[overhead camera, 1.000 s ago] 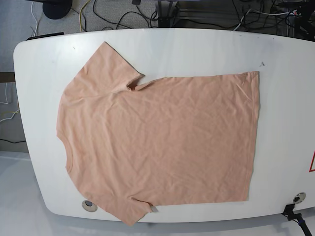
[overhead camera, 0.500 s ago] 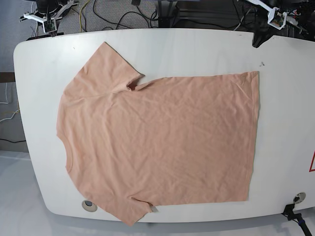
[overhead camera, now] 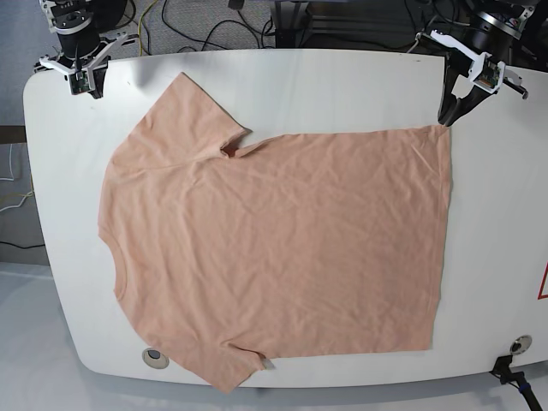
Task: Fold the T-shirt properly
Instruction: 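Move both grippers over the shirt edge, right by sleeve, left by hem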
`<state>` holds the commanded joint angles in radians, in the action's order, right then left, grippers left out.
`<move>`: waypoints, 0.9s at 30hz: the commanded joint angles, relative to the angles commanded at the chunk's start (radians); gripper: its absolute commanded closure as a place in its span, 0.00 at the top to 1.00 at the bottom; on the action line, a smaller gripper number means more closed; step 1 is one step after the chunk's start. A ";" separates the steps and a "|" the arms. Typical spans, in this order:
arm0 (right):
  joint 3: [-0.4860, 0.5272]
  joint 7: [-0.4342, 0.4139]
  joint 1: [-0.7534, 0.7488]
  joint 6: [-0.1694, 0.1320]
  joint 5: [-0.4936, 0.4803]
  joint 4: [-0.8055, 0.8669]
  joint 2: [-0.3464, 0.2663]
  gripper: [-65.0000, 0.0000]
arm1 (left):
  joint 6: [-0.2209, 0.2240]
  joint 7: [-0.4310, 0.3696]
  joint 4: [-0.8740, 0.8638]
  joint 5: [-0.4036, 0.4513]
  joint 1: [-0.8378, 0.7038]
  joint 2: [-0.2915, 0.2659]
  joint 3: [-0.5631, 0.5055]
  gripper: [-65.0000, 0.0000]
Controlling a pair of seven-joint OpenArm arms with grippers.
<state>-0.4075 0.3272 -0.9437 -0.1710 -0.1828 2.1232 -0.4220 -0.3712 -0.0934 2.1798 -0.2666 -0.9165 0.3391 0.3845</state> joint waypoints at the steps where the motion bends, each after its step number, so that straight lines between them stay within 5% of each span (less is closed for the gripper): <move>1: 0.000 0.004 -0.007 -0.003 0.001 0.006 -0.008 0.01 | 0.000 0.011 0.003 -0.012 0.026 -0.002 0.001 0.04; 4: 0.002 -0.001 -0.015 -0.026 -0.008 0.013 -0.024 0.06 | 0.003 0.062 0.000 -0.011 0.093 -0.014 0.000 0.08; 10: 0.032 -0.023 -0.005 -0.113 -0.031 0.012 -0.056 0.24 | 0.004 0.135 -0.024 0.011 0.141 -0.033 0.012 0.33; 17: 0.113 -0.026 0.080 -0.111 -0.024 0.016 -0.121 0.25 | 0.001 0.244 -0.069 0.021 0.146 -0.038 0.080 0.40; 23: 0.221 -0.030 0.129 -0.088 0.006 0.014 -0.153 0.27 | 0.003 0.352 -0.075 0.014 0.131 -0.040 0.238 0.35; 24: 0.149 -0.023 0.106 -0.114 -0.024 0.027 -0.140 0.26 | 0.001 0.343 -0.071 0.018 0.150 -0.036 0.187 0.37; 27: 0.148 -0.015 0.138 -0.113 -0.031 0.022 -0.145 0.26 | -0.002 0.364 -0.074 0.010 0.188 -0.036 0.187 0.37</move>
<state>-0.2592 0.3120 -0.8060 -0.2839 -0.2134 2.1450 -0.5674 -0.3733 0.2708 2.1058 -0.2567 -0.7289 0.3032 0.5710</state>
